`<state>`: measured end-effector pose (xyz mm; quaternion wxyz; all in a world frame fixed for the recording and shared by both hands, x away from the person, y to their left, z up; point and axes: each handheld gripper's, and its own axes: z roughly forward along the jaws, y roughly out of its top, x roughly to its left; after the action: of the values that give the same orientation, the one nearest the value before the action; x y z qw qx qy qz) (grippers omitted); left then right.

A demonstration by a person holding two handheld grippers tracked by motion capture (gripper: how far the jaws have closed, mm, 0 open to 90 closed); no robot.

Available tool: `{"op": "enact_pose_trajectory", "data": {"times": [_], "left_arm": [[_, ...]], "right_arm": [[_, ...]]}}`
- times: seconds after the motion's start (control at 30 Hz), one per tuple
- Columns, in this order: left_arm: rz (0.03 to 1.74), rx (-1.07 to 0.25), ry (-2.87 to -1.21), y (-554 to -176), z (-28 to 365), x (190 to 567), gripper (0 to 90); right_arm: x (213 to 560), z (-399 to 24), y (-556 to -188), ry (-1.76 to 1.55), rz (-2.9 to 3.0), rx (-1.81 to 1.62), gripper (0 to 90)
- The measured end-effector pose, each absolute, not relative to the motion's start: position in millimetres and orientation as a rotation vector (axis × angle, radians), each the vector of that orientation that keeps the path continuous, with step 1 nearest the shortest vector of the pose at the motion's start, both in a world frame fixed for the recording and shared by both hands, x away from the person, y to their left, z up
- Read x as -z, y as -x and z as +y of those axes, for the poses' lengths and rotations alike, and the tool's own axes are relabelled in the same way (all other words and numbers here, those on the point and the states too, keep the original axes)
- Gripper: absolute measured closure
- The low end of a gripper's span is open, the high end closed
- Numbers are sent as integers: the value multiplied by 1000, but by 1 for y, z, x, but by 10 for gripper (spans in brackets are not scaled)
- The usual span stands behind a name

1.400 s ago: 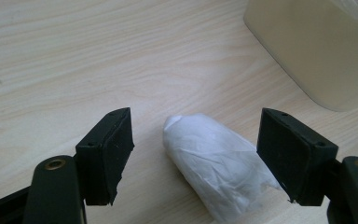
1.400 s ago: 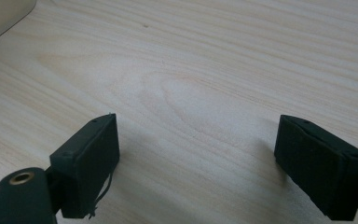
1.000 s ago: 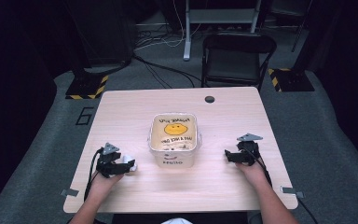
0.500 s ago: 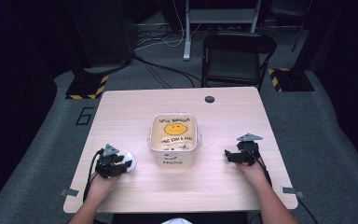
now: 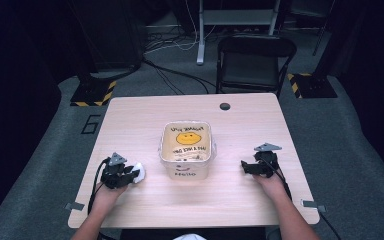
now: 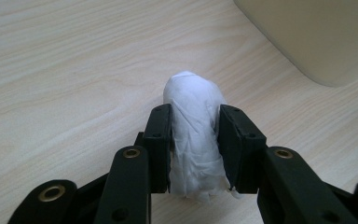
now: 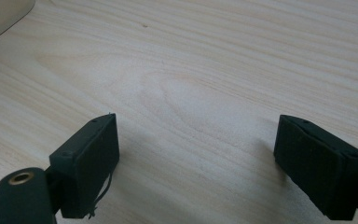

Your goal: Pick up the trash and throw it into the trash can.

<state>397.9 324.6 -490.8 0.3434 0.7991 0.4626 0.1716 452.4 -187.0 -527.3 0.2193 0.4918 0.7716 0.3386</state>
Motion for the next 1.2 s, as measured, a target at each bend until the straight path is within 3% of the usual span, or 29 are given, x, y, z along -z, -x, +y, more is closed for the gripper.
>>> {"op": "enact_pose_trajectory", "data": {"times": [0.57,1.2], "left_arm": [[1169,-459,-2076,-405,324,461,655],[1059,-471,-2121,-421,313,392,655]], "right_arm": [[527,-187,-453,-1362,2136,-941,133],[527,-187,-453,-1362,2138,-940,132]]}}
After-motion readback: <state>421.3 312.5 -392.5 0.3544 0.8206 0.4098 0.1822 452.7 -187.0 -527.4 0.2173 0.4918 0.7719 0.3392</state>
